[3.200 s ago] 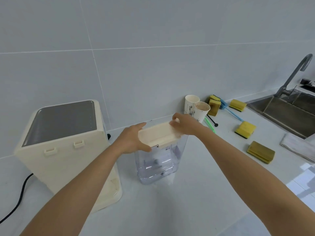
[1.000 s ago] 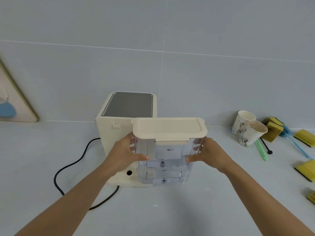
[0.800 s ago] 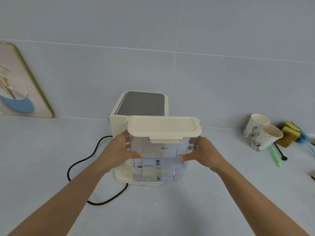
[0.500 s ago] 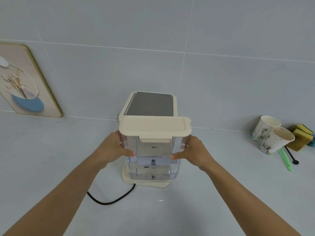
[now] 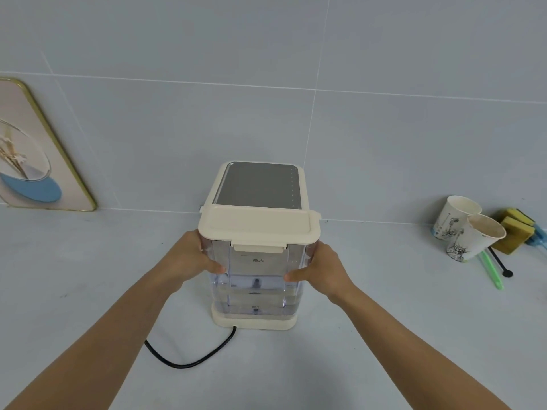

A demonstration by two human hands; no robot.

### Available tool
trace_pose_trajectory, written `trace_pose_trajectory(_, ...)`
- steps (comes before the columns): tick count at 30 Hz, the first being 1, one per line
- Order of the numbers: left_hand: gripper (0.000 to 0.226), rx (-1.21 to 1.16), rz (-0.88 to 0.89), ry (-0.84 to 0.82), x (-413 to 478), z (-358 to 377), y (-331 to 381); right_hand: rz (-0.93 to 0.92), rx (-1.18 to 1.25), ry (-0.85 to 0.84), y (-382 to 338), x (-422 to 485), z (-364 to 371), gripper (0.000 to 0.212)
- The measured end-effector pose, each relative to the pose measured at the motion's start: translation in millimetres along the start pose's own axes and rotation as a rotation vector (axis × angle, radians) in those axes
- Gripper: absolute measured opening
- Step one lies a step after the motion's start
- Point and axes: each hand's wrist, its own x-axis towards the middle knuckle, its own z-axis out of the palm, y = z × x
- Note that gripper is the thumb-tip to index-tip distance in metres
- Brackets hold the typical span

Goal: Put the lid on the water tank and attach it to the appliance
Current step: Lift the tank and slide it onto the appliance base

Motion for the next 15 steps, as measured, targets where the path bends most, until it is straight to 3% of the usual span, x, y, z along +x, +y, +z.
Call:
trace_pose_trajectory(5,0.056,-0.026,0.003,0.003,2.8,-4.5,-4.5,-0.018,-0.021,0.03,0.6,3.6,6.1,0.06)
trace_pose_trajectory(15,0.052,-0.052,0.026,-0.013,2.6,-9.4,-0.7,0.007,-0.013,0.052,-1.8,5.6,13.2,0.062)
